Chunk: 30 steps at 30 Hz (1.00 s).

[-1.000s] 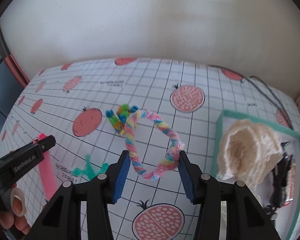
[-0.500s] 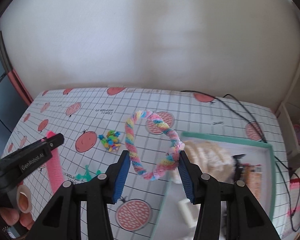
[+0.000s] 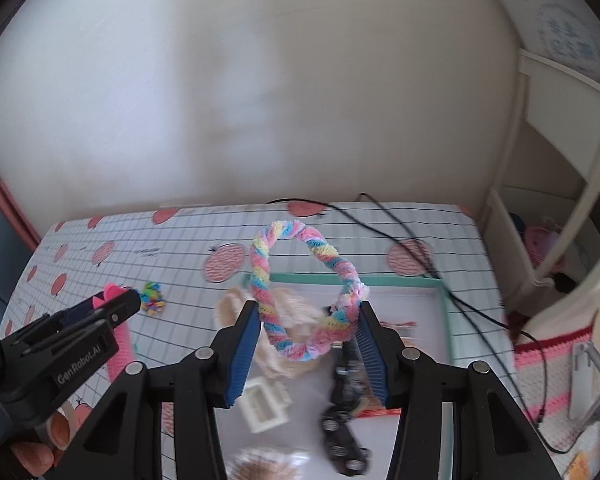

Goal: Organize objects
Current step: 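Carry the pink hair roller and rainbow ring over the tray with both tools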

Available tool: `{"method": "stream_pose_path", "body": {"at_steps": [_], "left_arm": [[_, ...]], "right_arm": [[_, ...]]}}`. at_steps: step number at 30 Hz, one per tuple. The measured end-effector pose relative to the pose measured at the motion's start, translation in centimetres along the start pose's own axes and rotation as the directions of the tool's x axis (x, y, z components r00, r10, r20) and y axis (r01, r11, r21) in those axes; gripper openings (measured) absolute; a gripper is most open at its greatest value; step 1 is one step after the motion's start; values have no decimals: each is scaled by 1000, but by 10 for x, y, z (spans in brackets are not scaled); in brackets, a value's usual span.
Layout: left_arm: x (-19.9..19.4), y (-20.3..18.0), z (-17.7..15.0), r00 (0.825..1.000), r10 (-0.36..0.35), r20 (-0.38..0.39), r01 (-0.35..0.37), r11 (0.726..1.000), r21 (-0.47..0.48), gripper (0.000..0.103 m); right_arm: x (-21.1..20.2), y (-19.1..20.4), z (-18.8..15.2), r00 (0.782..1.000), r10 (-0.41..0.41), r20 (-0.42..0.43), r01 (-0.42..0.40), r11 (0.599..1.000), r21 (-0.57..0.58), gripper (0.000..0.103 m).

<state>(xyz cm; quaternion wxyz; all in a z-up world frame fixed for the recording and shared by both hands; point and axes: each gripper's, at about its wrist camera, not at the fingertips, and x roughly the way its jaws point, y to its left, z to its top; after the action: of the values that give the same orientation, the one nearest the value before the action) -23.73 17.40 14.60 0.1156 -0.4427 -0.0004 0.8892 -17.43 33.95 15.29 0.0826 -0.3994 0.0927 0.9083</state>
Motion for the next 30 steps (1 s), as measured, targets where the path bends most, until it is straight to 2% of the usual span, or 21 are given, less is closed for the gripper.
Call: {"method": "stream_pose_path", "body": {"at_steps": [8,12,16,30], "left_arm": [[5,-45,-12,994,-99,-48,102,993,63,39],[18,-60,-23,985,-135,-103,143,987,77,39],[29,-77,-36,989,-85,-122,102,985,142,39],[53,-105,-61,982,-48,-181,88,972,219,39]], "right_arm": [[-7,-42,-3,999,-46,-6,46,998,43,51],[9,-56,-12,995,-64,-70,69,995,67,51],[30,-65,-22,988,-70,-135,81,994,75,51],[69,-75,-46,966,-58,-251,84,992,92,51]]}}
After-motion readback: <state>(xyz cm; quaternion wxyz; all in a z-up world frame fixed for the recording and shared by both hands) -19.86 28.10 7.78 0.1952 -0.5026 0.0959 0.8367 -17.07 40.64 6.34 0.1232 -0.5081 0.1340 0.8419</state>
